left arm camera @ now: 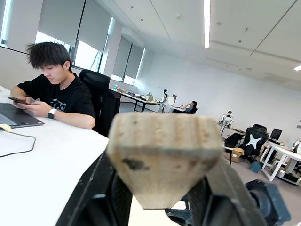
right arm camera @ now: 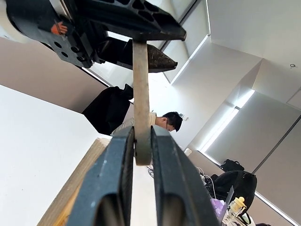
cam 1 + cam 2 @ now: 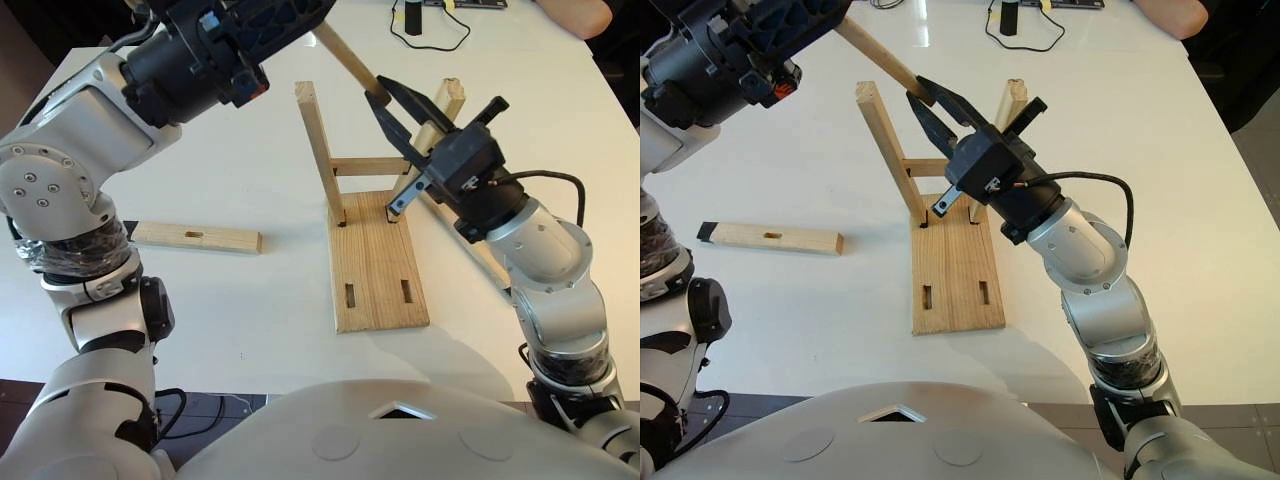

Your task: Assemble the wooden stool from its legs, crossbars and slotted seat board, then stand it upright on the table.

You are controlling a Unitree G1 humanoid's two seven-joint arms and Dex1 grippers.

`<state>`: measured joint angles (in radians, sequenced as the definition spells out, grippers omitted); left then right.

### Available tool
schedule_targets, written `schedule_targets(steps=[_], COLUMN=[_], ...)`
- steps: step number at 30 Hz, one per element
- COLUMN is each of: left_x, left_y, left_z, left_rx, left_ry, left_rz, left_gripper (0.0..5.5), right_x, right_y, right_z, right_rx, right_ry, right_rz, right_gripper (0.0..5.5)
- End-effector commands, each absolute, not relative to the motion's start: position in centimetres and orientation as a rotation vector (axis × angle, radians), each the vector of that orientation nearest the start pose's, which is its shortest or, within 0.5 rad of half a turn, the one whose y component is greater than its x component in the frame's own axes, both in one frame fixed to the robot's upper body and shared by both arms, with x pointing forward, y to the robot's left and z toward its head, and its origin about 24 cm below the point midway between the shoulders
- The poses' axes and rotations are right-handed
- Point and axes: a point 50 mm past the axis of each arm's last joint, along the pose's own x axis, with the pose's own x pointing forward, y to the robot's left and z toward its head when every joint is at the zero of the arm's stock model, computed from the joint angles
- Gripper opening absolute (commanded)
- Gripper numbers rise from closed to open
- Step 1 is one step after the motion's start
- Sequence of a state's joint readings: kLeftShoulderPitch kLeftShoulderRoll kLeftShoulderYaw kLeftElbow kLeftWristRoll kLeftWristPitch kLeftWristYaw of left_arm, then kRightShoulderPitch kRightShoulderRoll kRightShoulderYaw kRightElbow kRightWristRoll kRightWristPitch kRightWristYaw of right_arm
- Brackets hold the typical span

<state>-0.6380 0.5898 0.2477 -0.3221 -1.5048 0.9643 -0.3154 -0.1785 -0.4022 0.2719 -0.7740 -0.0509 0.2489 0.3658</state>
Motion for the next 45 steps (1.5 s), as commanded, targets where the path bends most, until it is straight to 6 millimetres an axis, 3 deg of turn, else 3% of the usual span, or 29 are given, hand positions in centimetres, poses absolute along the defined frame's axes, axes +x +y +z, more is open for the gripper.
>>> schedule_targets(steps=[1,9,10,14,22,26,27,31,33,36,38,45], left_x=[24.8,25.3,25.3,25.3,25.5,27.0,27.9,32.0,32.6,32.1,31.4,29.7], left_y=[14.6,14.8,14.9,15.8,21.7,24.9,25.7,28.5,29.4,30.9,32.1,35.1], left_z=[25.9,25.1,25.2,26.0,29.3,30.3,29.9,24.1,20.9,16.3,15.2,15.3], left_rx=[-0.384,-0.293,-0.288,-0.248,-0.059,0.014,0.045,0.273,0.469,0.777,0.854,1.072], left_ry=[-0.026,-0.014,-0.02,-0.045,-0.125,-0.145,-0.136,0.024,0.119,0.271,0.34,0.547], left_rz=[-1.25,-1.246,-1.248,-1.25,-1.179,-1.087,-1.038,-0.795,-0.75,-0.763,-0.797,-0.913], left_gripper=[1.3,1.29,1.29,1.29,1.29,1.29,1.29,1.29,1.29,1.29,1.29,1.29], right_x=[20.6,20.6,20.6,20.6,20.0,19.7,19.6,19.6,19.7,19.9,19.7,19.4], right_y=[-9.5,-9.6,-9.6,-9.8,-11.1,-11.7,-11.8,-11.5,-11.4,-11.2,-11.2,-11.3], right_z=[20.0,19.4,19.3,19.4,20.0,20.2,20.2,20.0,20.0,19.8,19.7,19.0], right_rx=[-0.523,-0.563,-0.558,-0.563,-0.549,-0.533,-0.53,-0.522,-0.522,-0.523,-0.527,-0.528], right_ry=[-0.58,-0.553,-0.549,-0.55,-0.568,-0.563,-0.562,-0.56,-0.559,-0.554,-0.546,-0.516], right_rz=[0.688,0.671,0.667,0.657,0.608,0.564,0.558,0.559,0.566,0.582,0.582,0.55], right_gripper=[0.39,0.39,0.75,1.14,1.14,1.14,1.14,1.14,1.14,1.14,1.14,1.14])
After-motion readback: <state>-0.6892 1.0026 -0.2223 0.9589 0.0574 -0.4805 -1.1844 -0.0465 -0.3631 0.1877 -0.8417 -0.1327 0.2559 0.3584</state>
